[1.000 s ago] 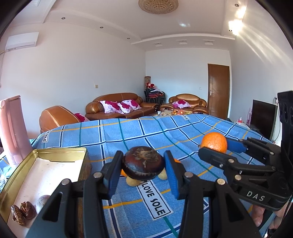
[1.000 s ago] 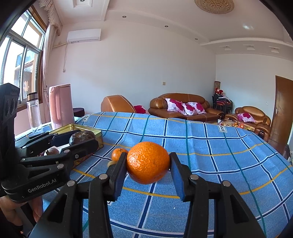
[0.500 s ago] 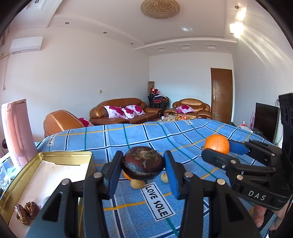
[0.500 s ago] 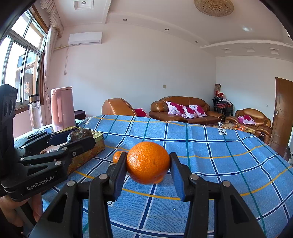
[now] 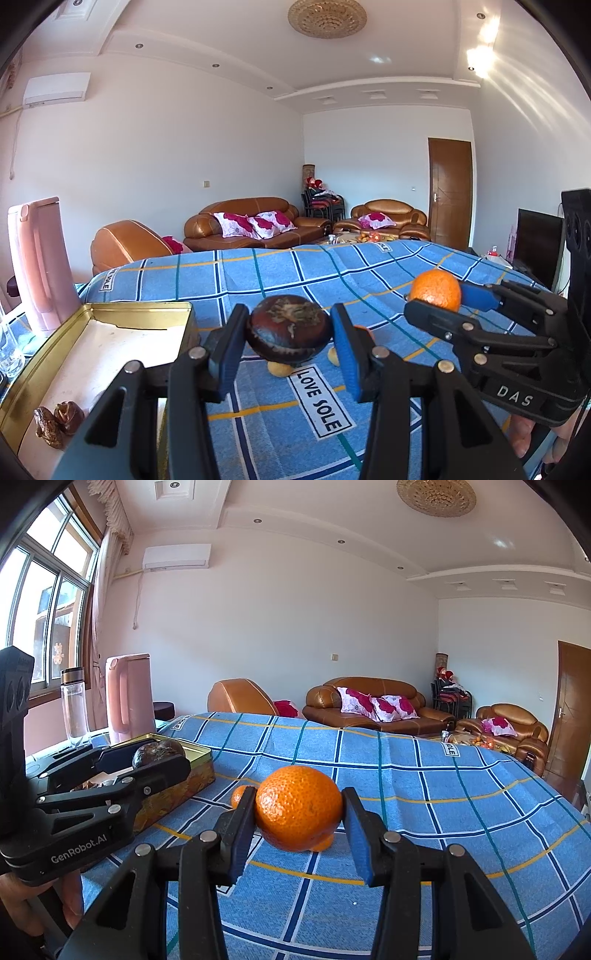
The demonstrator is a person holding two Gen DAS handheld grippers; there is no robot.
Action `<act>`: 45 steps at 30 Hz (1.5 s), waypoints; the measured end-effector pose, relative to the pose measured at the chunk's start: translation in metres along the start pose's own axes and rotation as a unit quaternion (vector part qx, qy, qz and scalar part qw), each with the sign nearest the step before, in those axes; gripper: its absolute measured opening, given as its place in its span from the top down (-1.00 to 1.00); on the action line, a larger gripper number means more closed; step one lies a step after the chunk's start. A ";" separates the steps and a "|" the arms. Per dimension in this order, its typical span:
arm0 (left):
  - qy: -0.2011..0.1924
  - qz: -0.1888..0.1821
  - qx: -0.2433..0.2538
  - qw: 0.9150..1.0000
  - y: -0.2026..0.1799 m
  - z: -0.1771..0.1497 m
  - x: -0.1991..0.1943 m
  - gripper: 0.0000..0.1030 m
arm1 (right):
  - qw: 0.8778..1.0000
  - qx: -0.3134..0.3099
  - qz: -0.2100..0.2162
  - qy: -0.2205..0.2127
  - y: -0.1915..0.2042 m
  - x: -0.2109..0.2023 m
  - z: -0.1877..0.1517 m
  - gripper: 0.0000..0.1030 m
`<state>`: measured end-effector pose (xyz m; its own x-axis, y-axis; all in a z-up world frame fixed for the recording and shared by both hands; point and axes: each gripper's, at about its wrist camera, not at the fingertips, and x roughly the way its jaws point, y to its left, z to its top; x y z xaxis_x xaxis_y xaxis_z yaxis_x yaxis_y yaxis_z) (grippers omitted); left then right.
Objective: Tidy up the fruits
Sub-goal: 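Lift the mangosteen with the left tool while the right tool lifts the orange, then carry the mangosteen and orange in both tools over the tin tray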
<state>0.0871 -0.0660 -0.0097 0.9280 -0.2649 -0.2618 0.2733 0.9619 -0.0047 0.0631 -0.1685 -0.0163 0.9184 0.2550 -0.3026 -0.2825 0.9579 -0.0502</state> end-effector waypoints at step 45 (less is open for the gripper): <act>0.033 0.069 -0.034 0.997 0.060 -0.012 -0.025 0.09 | 0.996 -0.048 0.073 0.013 0.073 0.017 0.011 0.08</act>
<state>0.0775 -0.0008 -0.0151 0.9362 -0.1279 -0.3275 0.1251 0.9917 -0.0298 0.0607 -0.0927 -0.0147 0.8582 0.3856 -0.3388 -0.4389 0.8935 -0.0950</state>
